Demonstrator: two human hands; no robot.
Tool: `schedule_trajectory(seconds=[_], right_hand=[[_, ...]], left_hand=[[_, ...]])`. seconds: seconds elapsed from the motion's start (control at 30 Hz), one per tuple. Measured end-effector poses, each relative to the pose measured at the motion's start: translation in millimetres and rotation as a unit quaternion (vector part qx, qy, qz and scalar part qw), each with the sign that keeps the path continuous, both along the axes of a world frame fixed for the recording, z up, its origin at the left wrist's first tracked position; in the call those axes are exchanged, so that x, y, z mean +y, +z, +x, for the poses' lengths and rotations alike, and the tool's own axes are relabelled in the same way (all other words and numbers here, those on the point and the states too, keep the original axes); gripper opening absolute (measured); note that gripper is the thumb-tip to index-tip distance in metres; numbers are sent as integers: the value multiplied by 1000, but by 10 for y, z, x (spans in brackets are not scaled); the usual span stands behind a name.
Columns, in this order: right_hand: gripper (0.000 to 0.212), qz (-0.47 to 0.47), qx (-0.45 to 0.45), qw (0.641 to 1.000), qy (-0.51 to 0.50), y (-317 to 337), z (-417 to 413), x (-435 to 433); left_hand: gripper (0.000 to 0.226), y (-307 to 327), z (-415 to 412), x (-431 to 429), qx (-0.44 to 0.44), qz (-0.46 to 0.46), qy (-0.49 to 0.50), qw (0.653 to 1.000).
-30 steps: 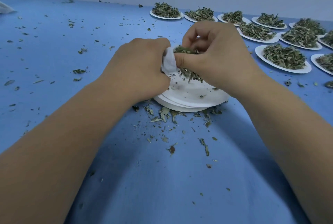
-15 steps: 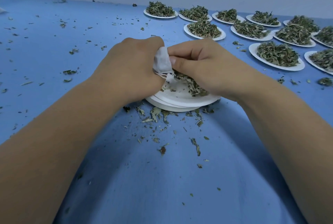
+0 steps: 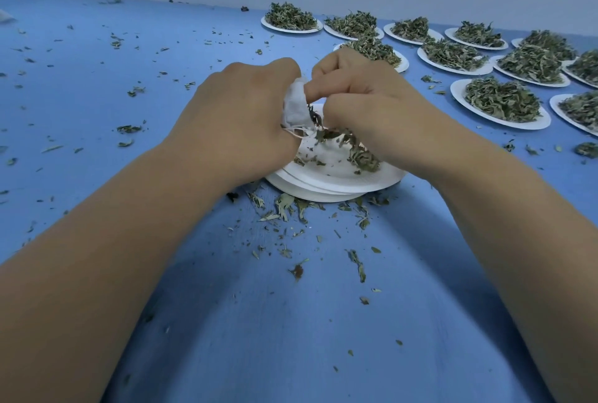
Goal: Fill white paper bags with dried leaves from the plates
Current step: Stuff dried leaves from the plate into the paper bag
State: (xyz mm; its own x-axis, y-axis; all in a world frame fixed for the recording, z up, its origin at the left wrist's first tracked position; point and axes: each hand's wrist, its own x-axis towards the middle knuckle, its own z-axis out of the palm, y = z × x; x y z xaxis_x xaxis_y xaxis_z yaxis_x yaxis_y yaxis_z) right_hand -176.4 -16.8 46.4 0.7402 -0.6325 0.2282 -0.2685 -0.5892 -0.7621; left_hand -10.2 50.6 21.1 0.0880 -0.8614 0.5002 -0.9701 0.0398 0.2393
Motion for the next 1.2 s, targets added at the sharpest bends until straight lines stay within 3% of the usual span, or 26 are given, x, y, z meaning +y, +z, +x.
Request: schedule_trajectory(seconds=[0.2, 0.27, 0.4, 0.5, 0.6, 0.77, 0.93, 1.07, 1.13, 1.2], right_hand=[[8, -37, 116, 992, 44, -23, 64, 74], [15, -34, 101, 993, 57, -49, 40, 63], [51, -33, 9, 998, 52, 14, -34, 34], [48, -25, -45, 999, -5, 35, -164, -17], [41, -88, 2, 996, -14, 43, -253, -52], [64, -23, -9, 999, 34, -120, -154, -58], [44, -59, -51, 997, -17, -142, -148, -116], [21, -205, 6, 977, -64, -121, -223, -144], [16, -185, 38, 980, -65, -91, -253, -153], [27, -171, 91, 980, -36, -88, -246, -125]], left_hand=[[25, 73, -125, 49, 33, -13, -45, 998], [20, 68, -115, 53, 40, -15, -49, 998], [24, 48, 16, 60, 66, -31, -24, 997], [30, 69, 75, 86, 120, -14, -15, 993], [40, 84, 114, 99, 129, 28, -6, 991], [45, 109, 213, 122, 135, 96, 14, 986], [27, 123, 250, 111, 143, 116, 23, 983], [17, 106, 265, 76, 157, 63, 35, 985], [17, 86, 282, 62, 151, 46, 39, 987], [17, 58, 274, 50, 149, 47, 36, 987]])
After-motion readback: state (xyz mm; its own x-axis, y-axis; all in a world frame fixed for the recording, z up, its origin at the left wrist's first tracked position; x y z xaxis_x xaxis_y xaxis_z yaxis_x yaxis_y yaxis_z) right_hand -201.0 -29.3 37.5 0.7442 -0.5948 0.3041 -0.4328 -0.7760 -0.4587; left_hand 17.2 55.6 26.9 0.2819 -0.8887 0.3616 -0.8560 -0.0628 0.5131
